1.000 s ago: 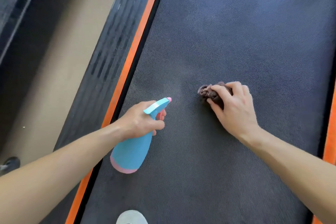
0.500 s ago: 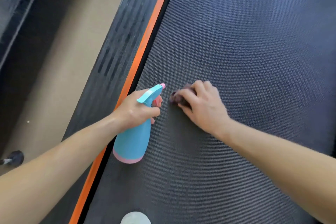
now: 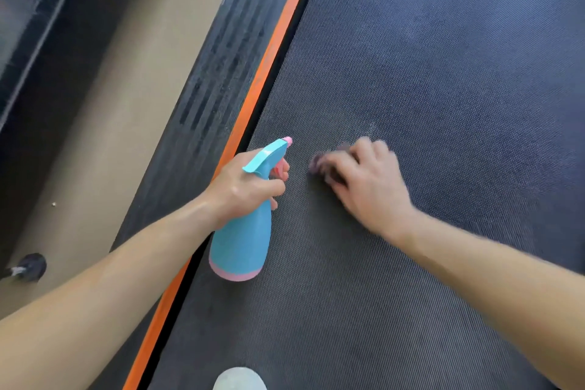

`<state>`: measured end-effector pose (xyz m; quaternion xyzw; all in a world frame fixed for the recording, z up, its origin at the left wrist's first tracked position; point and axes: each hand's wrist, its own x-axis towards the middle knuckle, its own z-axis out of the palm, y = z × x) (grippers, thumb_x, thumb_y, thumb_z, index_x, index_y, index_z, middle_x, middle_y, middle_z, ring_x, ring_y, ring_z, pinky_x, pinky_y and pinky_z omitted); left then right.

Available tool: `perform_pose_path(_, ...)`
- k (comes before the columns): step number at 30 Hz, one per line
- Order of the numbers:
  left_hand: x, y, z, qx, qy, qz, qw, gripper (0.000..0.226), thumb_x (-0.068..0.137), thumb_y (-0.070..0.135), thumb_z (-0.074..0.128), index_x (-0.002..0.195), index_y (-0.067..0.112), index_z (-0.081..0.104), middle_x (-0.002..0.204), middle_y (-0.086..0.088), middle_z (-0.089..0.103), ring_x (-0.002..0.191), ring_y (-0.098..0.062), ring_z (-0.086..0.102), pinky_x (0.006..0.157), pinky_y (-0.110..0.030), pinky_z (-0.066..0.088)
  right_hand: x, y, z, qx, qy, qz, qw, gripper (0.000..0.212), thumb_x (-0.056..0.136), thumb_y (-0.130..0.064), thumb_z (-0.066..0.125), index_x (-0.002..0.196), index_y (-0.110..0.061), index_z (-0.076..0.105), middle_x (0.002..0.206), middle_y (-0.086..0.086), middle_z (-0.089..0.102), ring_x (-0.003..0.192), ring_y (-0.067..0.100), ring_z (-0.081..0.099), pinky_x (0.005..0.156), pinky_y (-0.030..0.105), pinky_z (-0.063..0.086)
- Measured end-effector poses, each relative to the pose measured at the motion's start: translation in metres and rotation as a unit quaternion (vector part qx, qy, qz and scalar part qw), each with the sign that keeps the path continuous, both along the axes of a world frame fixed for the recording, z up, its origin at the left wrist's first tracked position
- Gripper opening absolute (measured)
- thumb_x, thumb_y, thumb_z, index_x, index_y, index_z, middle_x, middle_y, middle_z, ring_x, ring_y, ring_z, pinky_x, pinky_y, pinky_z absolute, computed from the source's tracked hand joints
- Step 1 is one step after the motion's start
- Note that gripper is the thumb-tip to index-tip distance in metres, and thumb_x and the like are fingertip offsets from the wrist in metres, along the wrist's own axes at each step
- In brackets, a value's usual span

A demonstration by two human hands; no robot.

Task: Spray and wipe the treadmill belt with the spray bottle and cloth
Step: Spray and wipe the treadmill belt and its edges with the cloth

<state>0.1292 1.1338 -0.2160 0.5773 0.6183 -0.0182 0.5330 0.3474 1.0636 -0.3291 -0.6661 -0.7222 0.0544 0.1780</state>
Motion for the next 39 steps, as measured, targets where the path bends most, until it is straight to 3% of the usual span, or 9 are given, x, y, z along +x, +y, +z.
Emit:
perform_pose_path(4,0.004,-0.001,-0.001,-0.009,0.005,-0.018,1.0,0.023,0.087,0.008,0.068,0.108,0.017,0.07,0.113,-0.002,0.074,0.069,-0.023,0.079,0.071,-0.029,0.05,-0.002,-0.033,-0.004,-0.014,-0.031,0.153,0.988,0.036,0.088,-0.045,0.063,0.117,-0.024,0.064,0.108,0.011,0.057,0.088,0.033,0.05,0.069,0.044,0.045)
perform_pose_path(8,0.01,0.0,-0.001,-0.01,-0.006,-0.019,1.0,0.048,0.072,0.02,0.066,0.12,0.018,0.07,0.111,-0.002,0.075,0.067,-0.024,0.078,0.086,-0.04,0.059,0.025,0.026,-0.001,0.003,-0.026,-0.001,1.0,0.036,0.093,-0.051,0.052,0.113,-0.024,0.066,0.106,0.012,0.054,0.089,0.035,0.05,0.068,0.047,0.05)
perform_pose_path(11,0.014,0.001,0.0,-0.005,-0.013,-0.022,1.0,0.047,0.073,0.018,0.068,0.12,0.016,0.07,0.113,-0.004,0.074,0.065,-0.021,0.077,0.082,-0.032,0.061,0.033,0.038,0.001,-0.004,-0.033,-0.082,0.996,0.035,0.092,-0.048,0.06,0.116,-0.022,0.065,0.107,0.015,0.053,0.09,0.037,0.051,0.067,0.046,0.05)
perform_pose_path(15,0.018,0.004,0.004,0.007,-0.028,-0.024,0.999,0.051,0.072,0.02,0.066,0.124,0.019,0.07,0.11,-0.005,0.074,0.067,-0.024,0.077,0.089,-0.047,0.061,-0.01,-0.036,-0.001,0.004,-0.014,0.04,0.999,0.035,0.086,-0.041,0.069,0.114,-0.02,0.065,0.105,0.012,0.056,0.087,0.034,0.05,0.067,0.045,0.045)
perform_pose_path(19,0.013,0.004,0.004,0.013,-0.02,-0.031,0.999,0.037,0.086,0.009,0.067,0.121,0.02,0.071,0.112,0.0,0.073,0.069,-0.025,0.078,0.079,-0.034,0.057,-0.013,-0.052,0.0,-0.006,-0.019,0.137,0.99,0.033,0.089,-0.045,0.062,0.114,-0.023,0.064,0.106,0.009,0.058,0.087,0.033,0.051,0.068,0.044,0.045)
perform_pose_path(26,-0.005,-0.003,0.005,0.016,-0.007,-0.016,1.0,0.035,0.09,0.001,0.064,0.124,0.009,0.068,0.117,-0.006,0.073,0.065,-0.018,0.074,0.061,-0.012,0.053,0.006,0.05,0.001,0.001,-0.017,-0.109,0.994,0.031,0.092,-0.046,0.063,0.113,-0.024,0.066,0.108,0.015,0.054,0.092,0.038,0.052,0.07,0.049,0.05)
perform_pose_path(33,-0.016,-0.006,0.004,0.021,0.01,-0.017,1.0,0.022,0.089,0.006,0.067,0.109,0.016,0.07,0.113,-0.006,0.074,0.071,-0.022,0.079,0.07,-0.023,0.057,-0.059,-0.076,-0.009,-0.003,-0.001,0.202,0.979,0.046,0.079,-0.041,0.074,0.119,-0.024,0.06,0.114,0.007,0.056,0.089,0.033,0.053,0.07,0.045,0.046)
perform_pose_path(37,-0.013,-0.007,-0.001,0.013,0.011,-0.029,0.999,0.02,0.086,0.006,0.068,0.104,0.014,0.07,0.114,-0.008,0.073,0.07,-0.023,0.078,0.079,-0.037,0.063,-0.027,-0.003,-0.002,0.011,0.001,0.062,0.998,0.028,0.089,-0.044,0.064,0.111,-0.027,0.067,0.105,0.008,0.059,0.087,0.034,0.052,0.066,0.044,0.047)
perform_pose_path(39,-0.009,-0.005,0.002,0.013,0.017,-0.035,0.999,0.016,0.088,0.003,0.067,0.1,0.014,0.069,0.115,-0.008,0.073,0.066,-0.021,0.077,0.074,-0.029,0.06,-0.002,0.031,0.001,0.008,-0.019,-0.037,0.999,0.034,0.091,-0.047,0.06,0.114,-0.024,0.066,0.106,0.013,0.056,0.089,0.037,0.052,0.066,0.045,0.048)
